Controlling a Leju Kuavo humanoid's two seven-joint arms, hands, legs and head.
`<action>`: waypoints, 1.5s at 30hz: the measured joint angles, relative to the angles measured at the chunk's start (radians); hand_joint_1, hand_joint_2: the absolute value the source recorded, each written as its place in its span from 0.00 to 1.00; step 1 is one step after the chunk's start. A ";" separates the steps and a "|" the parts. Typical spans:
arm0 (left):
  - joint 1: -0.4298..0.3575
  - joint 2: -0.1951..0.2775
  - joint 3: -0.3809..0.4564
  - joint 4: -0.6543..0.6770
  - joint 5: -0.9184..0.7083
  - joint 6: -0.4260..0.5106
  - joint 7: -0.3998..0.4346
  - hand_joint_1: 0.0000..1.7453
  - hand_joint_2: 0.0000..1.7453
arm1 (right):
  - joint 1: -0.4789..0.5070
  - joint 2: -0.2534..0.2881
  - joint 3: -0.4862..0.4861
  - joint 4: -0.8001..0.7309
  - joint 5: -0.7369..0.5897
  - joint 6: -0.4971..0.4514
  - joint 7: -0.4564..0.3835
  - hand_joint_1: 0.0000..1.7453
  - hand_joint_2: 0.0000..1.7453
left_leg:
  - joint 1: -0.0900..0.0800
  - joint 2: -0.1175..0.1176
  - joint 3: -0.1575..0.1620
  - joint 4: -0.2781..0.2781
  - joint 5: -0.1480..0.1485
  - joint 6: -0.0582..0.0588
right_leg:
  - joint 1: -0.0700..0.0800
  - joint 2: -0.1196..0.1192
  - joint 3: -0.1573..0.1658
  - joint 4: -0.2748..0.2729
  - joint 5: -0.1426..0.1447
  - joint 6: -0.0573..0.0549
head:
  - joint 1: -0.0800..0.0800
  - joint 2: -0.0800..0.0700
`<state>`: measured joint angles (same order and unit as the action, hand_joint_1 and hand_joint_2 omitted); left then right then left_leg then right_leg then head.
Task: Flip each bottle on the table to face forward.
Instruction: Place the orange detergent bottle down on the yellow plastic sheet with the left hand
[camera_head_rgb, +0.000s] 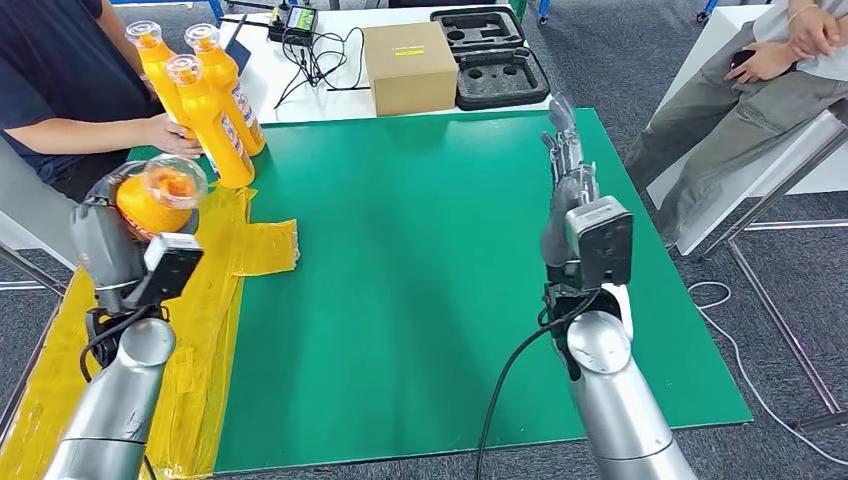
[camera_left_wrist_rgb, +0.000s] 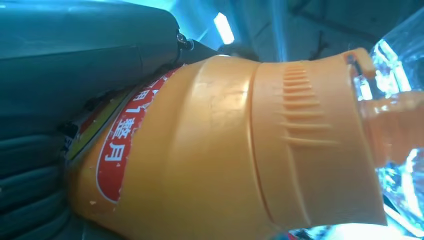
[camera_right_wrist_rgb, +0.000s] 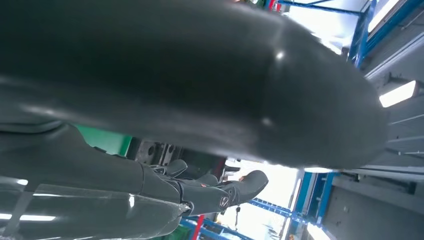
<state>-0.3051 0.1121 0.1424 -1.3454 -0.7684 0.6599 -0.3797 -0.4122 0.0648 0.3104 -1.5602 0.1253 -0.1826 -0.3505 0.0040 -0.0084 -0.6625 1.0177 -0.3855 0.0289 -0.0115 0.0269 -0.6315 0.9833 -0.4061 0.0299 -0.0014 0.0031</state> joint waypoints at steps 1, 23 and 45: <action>-0.004 0.005 -0.004 0.024 -0.072 0.016 0.014 1.00 1.00 | 0.000 -0.003 -0.004 0.004 -0.006 0.004 -0.002 0.00 0.00 | 0.000 0.000 0.000 0.000 0.000 0.000 | 0.000 0.000 0.000 0.000 0.000 0.000 | 0.000 0.000; -0.062 0.045 -0.040 0.460 -0.776 0.034 0.225 1.00 1.00 | 0.009 -0.027 0.005 0.043 -0.017 0.026 -0.035 0.00 0.00 | 0.000 -0.001 -0.001 0.000 0.000 0.000 | 0.000 0.000 0.000 0.000 0.000 0.000 | 0.000 0.000; -0.106 0.069 -0.117 0.703 -0.771 0.035 0.270 0.00 0.00 | 0.010 -0.032 0.043 0.043 -0.010 0.027 -0.035 0.00 0.00 | 0.000 -0.001 0.003 0.000 0.000 0.000 | 0.000 -0.001 0.004 0.000 -0.001 0.000 | 0.000 0.000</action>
<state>-0.4109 0.1816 0.0258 -0.6420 -1.5392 0.6947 -0.1098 -0.4017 0.0329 0.3532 -1.5167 0.1155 -0.1558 -0.3858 0.0040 -0.0094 -0.6590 1.0174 -0.3858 0.0286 -0.0113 0.0264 -0.6273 0.9833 -0.4066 0.0297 -0.0017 0.0031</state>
